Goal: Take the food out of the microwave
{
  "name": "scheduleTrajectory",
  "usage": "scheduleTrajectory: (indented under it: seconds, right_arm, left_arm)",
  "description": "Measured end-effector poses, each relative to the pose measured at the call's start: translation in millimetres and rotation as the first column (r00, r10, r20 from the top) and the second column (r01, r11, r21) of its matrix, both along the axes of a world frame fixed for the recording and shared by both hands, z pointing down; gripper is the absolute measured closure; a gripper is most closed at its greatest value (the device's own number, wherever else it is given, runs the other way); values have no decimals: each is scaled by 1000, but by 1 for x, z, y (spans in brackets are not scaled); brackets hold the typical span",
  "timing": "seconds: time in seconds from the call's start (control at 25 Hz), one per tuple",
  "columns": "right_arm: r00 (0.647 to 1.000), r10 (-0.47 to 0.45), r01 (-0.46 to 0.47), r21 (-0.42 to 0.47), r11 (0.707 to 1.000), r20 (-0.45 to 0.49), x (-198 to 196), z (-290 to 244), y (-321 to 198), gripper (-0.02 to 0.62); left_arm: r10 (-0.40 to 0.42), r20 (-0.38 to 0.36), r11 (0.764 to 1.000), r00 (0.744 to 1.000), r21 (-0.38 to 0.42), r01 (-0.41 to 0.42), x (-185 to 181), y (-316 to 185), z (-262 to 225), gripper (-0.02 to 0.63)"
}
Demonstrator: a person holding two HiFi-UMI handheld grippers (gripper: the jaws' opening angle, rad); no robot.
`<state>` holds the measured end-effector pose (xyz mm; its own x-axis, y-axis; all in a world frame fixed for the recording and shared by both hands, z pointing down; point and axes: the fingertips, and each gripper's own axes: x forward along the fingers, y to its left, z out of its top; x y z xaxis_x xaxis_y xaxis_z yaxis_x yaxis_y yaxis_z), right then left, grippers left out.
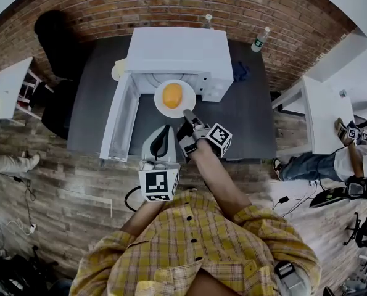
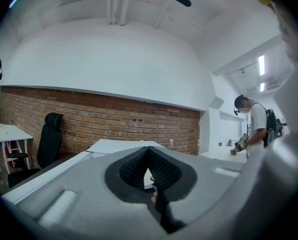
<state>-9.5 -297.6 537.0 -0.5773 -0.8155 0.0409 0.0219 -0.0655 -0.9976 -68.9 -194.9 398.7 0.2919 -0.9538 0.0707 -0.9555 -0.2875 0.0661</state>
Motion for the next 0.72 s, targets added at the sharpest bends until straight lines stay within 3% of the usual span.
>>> scheduleTrajectory:
  seconds: [0.72]
  right_arm:
    - [998, 15, -18, 61, 998, 53, 28, -70, 46, 583]
  left_arm:
    - [-25, 7, 1000, 1000, 7, 25, 8, 2, -2, 606]
